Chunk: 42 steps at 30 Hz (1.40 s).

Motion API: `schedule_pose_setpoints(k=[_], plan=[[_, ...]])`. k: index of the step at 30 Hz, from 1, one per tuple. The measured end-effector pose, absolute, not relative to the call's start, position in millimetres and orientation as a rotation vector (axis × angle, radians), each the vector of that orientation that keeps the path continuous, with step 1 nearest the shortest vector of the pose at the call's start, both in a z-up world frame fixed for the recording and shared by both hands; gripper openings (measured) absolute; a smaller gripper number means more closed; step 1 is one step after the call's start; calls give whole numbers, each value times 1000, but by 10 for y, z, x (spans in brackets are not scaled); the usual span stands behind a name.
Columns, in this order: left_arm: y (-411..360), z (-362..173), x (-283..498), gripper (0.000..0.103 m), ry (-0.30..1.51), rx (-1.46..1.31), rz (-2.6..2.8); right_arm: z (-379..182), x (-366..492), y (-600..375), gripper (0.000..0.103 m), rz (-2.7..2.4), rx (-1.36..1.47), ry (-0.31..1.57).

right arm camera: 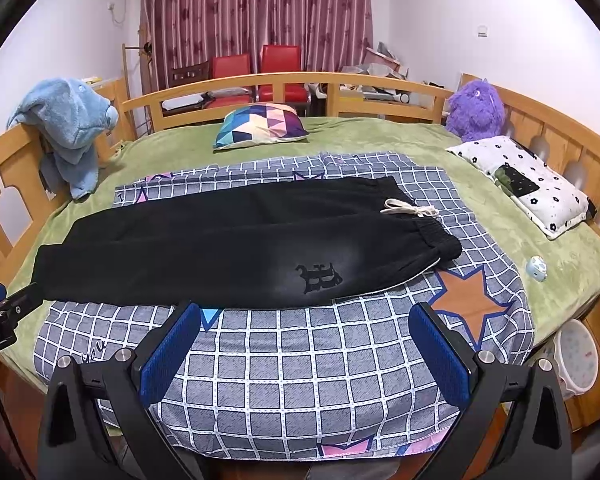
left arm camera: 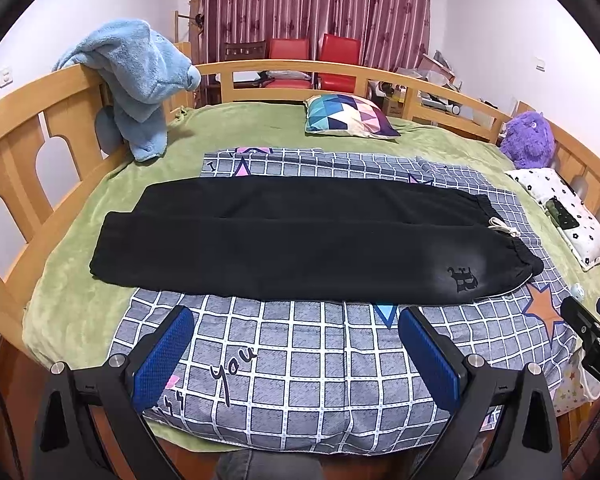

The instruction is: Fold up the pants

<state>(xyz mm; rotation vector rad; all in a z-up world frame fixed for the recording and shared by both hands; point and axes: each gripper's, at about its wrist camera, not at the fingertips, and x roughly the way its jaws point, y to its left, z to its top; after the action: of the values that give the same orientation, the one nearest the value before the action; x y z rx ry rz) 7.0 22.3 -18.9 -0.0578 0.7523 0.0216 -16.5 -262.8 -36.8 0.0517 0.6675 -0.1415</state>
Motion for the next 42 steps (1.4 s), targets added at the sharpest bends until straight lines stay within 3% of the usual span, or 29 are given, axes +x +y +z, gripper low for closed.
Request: schedule_pose_setpoints(k=[26,39,42], plan=[[209,-177,233,103,735,-54,65,-457,-73,-2818,102,-149,68,669],[477,-886,927,102,855,-68,110,-1052,456,-3211,101,-209,114,712],[595,-1133,1076,102,910,-85,106,-1302,653,-3273,97,-210,127,755]])
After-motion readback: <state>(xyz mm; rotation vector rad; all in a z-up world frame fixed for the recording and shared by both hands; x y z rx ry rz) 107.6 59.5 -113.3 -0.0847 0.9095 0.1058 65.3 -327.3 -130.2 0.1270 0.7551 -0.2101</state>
